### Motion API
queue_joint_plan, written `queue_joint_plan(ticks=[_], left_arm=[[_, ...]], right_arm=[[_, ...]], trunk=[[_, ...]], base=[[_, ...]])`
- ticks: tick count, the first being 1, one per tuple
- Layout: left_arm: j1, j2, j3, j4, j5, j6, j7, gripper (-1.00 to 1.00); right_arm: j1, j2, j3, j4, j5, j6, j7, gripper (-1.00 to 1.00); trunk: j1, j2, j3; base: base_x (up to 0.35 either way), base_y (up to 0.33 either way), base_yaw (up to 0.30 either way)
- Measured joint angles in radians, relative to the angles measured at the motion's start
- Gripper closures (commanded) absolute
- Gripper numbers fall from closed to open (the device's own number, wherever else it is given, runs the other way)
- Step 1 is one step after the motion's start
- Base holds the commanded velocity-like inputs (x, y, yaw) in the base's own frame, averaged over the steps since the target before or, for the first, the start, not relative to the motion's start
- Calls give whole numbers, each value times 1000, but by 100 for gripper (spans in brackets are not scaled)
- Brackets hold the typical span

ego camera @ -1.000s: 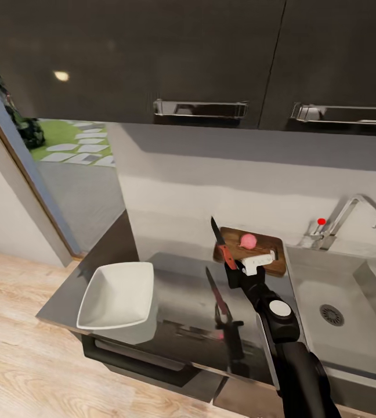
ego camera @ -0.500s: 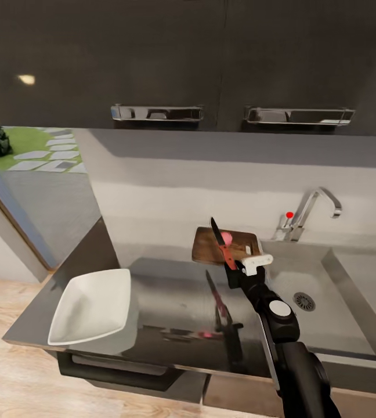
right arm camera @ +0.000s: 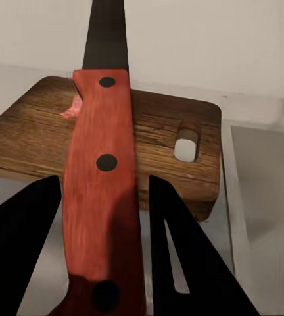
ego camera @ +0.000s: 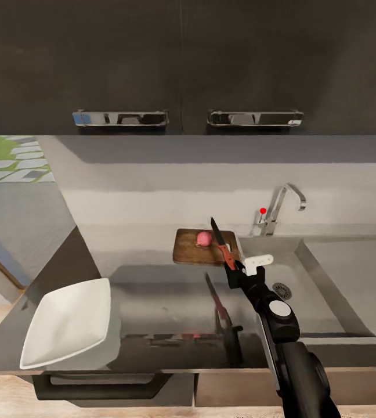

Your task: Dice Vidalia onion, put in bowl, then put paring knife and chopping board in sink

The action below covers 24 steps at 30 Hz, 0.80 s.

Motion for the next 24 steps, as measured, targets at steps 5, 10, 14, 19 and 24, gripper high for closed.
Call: queue_joint_plan(ticks=[5, 10, 14, 19, 24], left_arm=[[0, 0, 0, 0, 0, 0, 0, -100], [0, 0, 0, 0, 0, 0, 0, -100], [0, 0, 0, 0, 0, -1, 0, -100], [0, 0, 0, 0, 0, -1, 0, -100], [0, 0, 0, 1, 0, -1, 0, -100]], right_arm=[[0, 0, 0, 1, 0, 0, 0, 100], [0, 0, 0, 1, 0, 0, -1, 100], [0, 0, 1, 1, 0, 0, -1, 100], [0, 0, 1, 1, 1, 0, -1, 100], [0, 2, 6, 0, 2, 1, -2, 100]], trunk=[[0, 0, 4], [0, 0, 9], [0, 0, 13], [0, 0, 18], [0, 0, 19]], base=[[0, 29, -263], [0, 2, -263], [0, 0, -257], [0, 0, -217], [0, 0, -44]])
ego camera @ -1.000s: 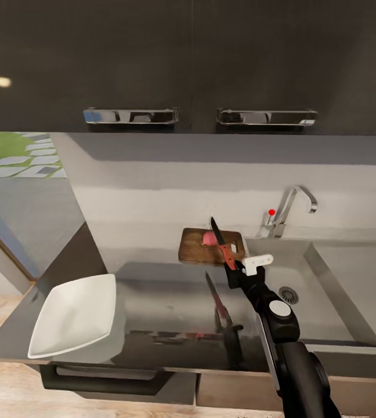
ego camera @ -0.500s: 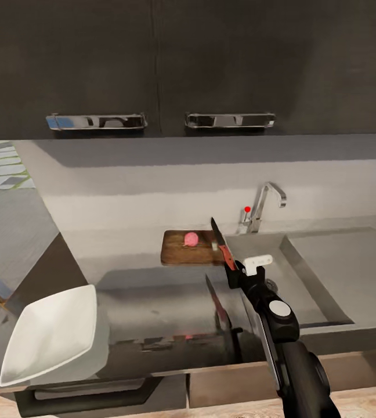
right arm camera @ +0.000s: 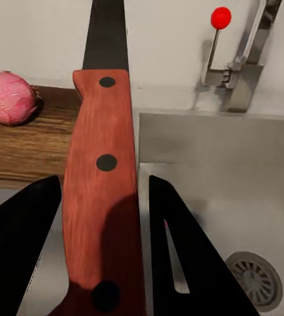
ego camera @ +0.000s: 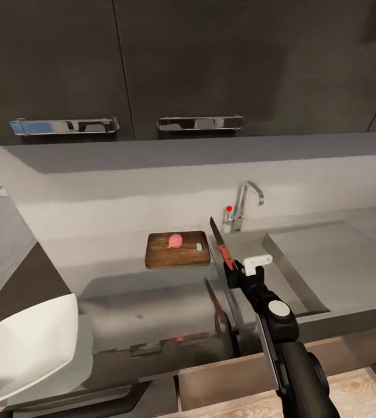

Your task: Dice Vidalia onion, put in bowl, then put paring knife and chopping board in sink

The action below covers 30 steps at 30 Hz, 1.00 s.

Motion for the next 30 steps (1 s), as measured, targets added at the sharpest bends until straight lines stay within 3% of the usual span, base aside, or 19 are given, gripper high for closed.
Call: queue_joint_plan(ticks=[4, 7, 8, 9, 11, 13, 16, 17, 20, 22, 24, 27, 30], left_arm=[[0, 0, 0, 4, -1, 0, 0, -100], [0, 0, 0, 5, -1, -1, 0, -100], [0, 0, 0, 5, -1, -1, 0, -100], [0, 0, 0, 5, -1, -1, 0, -100], [0, 0, 0, 5, -1, -1, 0, -100], [0, 0, 0, 5, -1, -1, 0, -100], [0, 0, 0, 5, -1, -1, 0, -100], [0, 0, 0, 5, -1, -1, 0, -100], [0, 0, 0, 5, -1, -1, 0, -100], [0, 0, 0, 5, -1, -1, 0, -100], [0, 0, 0, 6, 0, 0, 0, -100], [0, 0, 0, 7, 0, 1, 0, -100], [0, 0, 0, 7, 0, 1, 0, -100]], right_arm=[[0, 3, 32, -2, 23, 7, -33, 100], [-5, 3, 72, -4, 120, 7, -170, 100], [-7, 3, 167, -4, 161, 6, -258, 100], [-7, 3, 210, -4, 170, 7, -275, 100], [-7, 3, 256, -4, 180, 17, -295, 100], [-9, 3, 277, -4, 202, 47, -311, 100], [-32, 3, 289, -3, 295, 112, -324, 100], [-53, 3, 294, -1, 336, 135, -324, 100], [-111, 3, 305, 14, 367, 179, -323, 100], [-151, 3, 308, 37, 373, 207, -322, 100], [-262, 3, 310, 140, 380, 258, -317, 100], [-362, 3, 314, 263, 380, 272, -310, 100], [-401, 3, 375, 317, 378, 271, -302, 100]], trunk=[[0, 0, 0], [0, 0, 0], [0, 0, 0], [0, 0, 0], [0, 0, 0], [0, 0, 0], [0, 0, 0], [0, 0, 0], [0, 0, 0], [0, 0, 0], [0, 0, 0], [0, 0, 0], [0, 0, 0]], base=[[0, 0, -5], [0, 0, 0], [0, 0, 0], [0, 0, 0], [0, 0, 0], [0, 0, 0], [0, 0, 0], [0, 0, 0], [0, 0, 0], [0, 0, 0], [0, 0, 0], [0, 0, 0], [0, 0, 0]])
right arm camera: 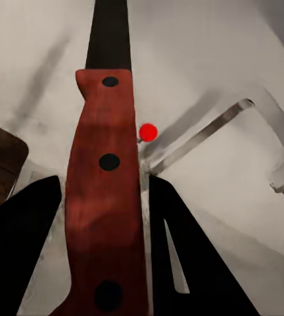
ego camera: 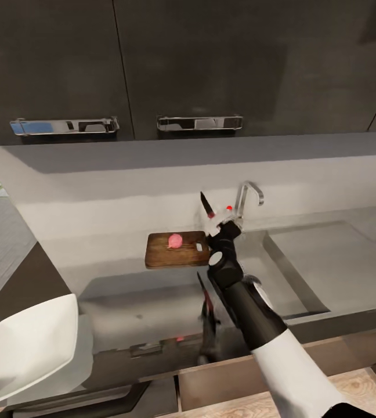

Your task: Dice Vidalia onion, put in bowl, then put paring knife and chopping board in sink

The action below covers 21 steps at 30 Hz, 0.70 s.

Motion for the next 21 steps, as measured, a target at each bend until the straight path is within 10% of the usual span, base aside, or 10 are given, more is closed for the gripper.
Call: queue_joint_plan(ticks=[2, 6, 21], left_arm=[[0, 0, 0, 0, 0, 0, 0, -100], [0, 0, 0, 0, 0, 0, 0, -100], [0, 0, 0, 0, 0, 0, 0, -100]], right_arm=[[-8, 0, 85, 15, -3, 4, 12, 100], [-12, 0, 135, 22, -14, 10, 18, 100], [-11, 0, 143, 42, -34, 18, 20, 100]], trunk=[[0, 0, 0], [0, 0, 0], [0, 0, -21]], base=[[0, 0, 0], [0, 0, 0], [0, 0, 74]])
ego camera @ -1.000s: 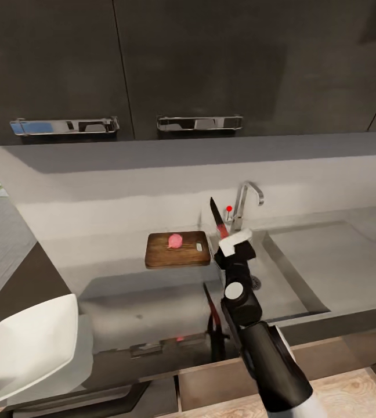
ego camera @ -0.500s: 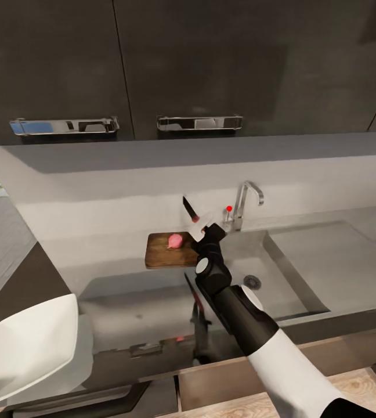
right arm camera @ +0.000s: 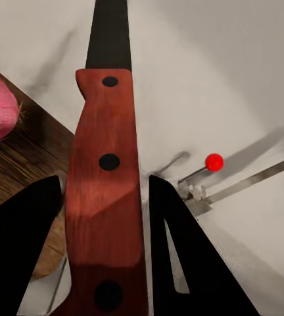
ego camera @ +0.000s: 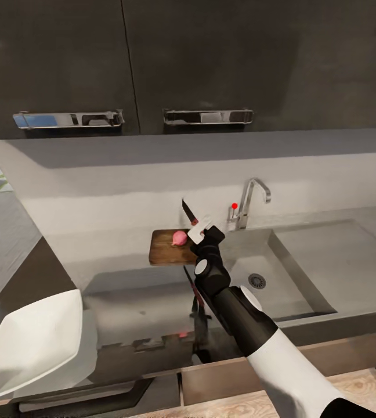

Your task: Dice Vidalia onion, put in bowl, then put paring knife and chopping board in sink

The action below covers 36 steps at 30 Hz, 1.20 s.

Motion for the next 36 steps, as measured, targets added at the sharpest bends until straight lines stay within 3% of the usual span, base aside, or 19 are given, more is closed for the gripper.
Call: queue_joint_plan(ticks=[36], left_arm=[[0, -1, 0, 22, 0, 1, 0, -100]], right_arm=[[2, 0, 1, 109, 1, -8, 2, 100]], trunk=[[0, 0, -8]], base=[[0, 0, 13]])
